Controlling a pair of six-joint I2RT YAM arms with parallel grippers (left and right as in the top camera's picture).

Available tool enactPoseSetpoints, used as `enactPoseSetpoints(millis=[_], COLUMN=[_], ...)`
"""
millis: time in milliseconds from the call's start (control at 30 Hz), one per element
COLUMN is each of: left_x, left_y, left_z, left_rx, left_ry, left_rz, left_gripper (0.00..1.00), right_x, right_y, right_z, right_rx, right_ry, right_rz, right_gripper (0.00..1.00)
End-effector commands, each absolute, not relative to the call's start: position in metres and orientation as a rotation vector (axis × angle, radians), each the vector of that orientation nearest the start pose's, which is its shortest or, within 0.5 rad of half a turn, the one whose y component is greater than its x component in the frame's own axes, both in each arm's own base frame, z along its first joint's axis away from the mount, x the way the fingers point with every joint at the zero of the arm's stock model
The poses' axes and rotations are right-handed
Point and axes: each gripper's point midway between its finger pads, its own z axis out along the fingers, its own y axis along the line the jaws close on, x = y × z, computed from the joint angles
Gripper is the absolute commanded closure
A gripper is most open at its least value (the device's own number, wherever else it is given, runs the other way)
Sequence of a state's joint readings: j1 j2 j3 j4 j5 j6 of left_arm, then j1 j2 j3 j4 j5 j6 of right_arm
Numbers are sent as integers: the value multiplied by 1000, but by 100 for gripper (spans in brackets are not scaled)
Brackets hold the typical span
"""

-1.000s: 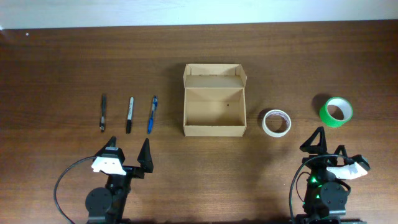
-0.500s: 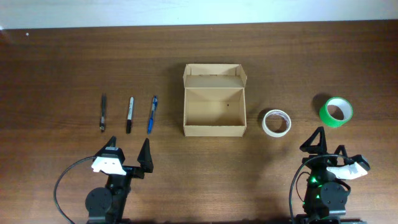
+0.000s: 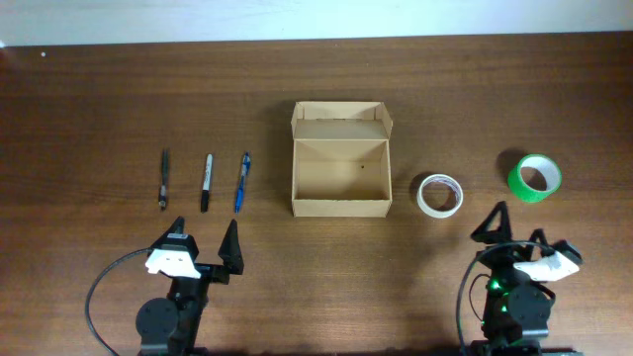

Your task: Pack container

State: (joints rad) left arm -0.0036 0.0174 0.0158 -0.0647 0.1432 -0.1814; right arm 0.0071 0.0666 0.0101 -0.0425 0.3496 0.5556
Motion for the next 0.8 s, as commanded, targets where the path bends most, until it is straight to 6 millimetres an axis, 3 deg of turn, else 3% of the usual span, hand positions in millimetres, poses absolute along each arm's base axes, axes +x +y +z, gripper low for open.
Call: enactPoseSetpoints(millis=[0,100,233,367,500,633,767], left_x=[244,242,240,242,253,273,290], left_y=[-33,-39,-39,-42,-59,-75,-93], left_z=[160,167,205,265,337,401,444], left_rx=[-7,24,55,107,194,254,308], left_ry=[1648,1643,1589,1537,1510,1553,1663], left_rz=[-298,-329,-303,-279,-354,-427,-466], left_gripper=[1,0,1,1,0,1,1], right_x=[247,250,247,235,226,223,220], right_y=[-32,-18,-12,8,24,37,45], right_z=[140,155,224,292,351,392,426], right_rx=[484,392,333,120,39,-13,-119], right_ry=[1655,1654,1496,1431,1447,1556,1723], right_rz=[145,192,235,213,275,327,291], right_gripper=[1,1,1,1,1,1,1])
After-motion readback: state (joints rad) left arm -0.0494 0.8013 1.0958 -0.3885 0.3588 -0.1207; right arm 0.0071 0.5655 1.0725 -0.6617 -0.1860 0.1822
